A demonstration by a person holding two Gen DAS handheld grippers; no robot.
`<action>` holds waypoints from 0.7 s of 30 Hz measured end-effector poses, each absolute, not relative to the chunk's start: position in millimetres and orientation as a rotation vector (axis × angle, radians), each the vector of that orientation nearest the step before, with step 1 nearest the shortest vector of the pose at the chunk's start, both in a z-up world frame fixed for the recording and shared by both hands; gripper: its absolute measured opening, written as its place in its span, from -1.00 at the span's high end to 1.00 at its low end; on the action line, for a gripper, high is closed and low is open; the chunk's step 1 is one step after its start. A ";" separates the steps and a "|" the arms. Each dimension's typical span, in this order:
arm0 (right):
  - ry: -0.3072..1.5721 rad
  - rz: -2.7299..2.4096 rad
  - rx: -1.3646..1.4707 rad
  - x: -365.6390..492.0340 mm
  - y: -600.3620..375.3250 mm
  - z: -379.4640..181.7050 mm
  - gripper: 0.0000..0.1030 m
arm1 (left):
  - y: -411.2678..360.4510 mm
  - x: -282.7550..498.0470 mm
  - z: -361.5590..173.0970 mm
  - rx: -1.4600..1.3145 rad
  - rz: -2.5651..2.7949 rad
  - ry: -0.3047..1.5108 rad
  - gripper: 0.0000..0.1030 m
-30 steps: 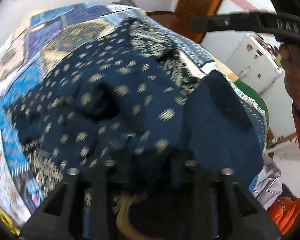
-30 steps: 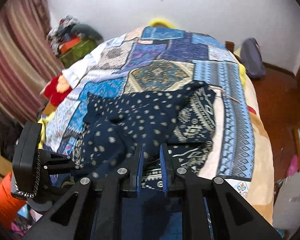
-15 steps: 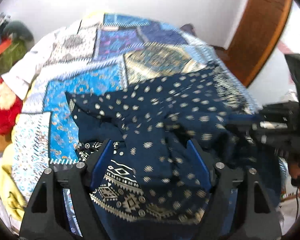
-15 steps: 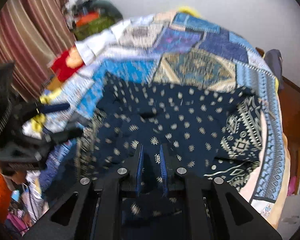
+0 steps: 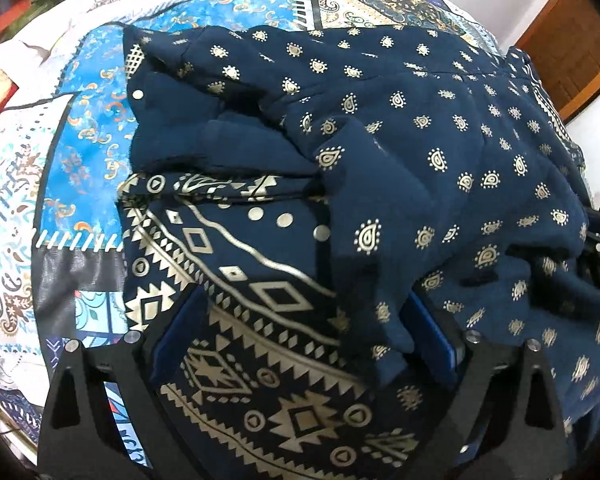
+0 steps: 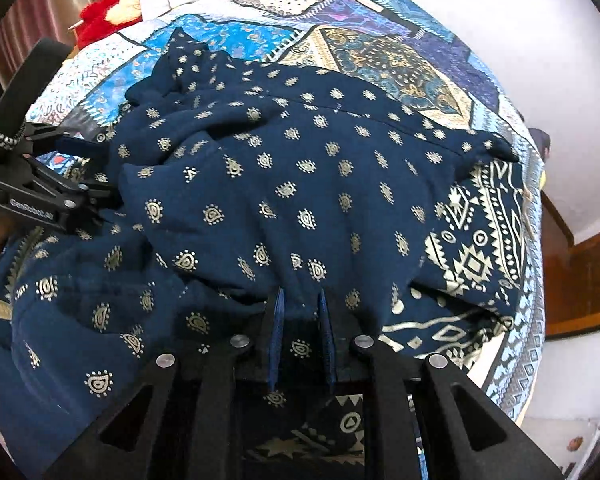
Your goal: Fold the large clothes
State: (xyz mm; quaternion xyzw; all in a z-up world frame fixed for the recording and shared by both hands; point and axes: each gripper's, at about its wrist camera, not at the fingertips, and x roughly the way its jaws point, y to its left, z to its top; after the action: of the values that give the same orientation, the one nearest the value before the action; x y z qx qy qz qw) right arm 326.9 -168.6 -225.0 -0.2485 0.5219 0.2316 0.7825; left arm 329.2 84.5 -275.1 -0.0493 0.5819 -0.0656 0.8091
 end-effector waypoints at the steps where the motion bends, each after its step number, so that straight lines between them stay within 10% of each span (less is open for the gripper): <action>1: 1.120 0.492 -0.536 325.4 -169.2 -225.4 0.70 | 85.3 325.4 -274.4 -0.094 -0.137 1.235 -0.92; 14: 1.093 0.412 -0.512 305.9 -193.9 -212.0 0.25 | 73.0 290.9 -266.3 -0.015 -0.078 1.185 -0.92; 16: 1.053 0.292 -0.574 301.6 -204.4 -210.0 -0.78 | 71.9 286.9 -267.5 -0.018 -0.054 1.181 -1.00; 21: 1.102 0.267 -0.419 299.4 -251.8 -198.2 -0.92 | 80.2 283.5 -260.0 -0.120 -0.044 1.201 -0.88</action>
State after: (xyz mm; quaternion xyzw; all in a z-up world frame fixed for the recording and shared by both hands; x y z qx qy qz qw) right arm 299.4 -251.8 -198.2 -0.1971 0.5182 0.1256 0.8227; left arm 283.5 80.2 -260.0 -0.0565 0.5647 -0.0209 0.8231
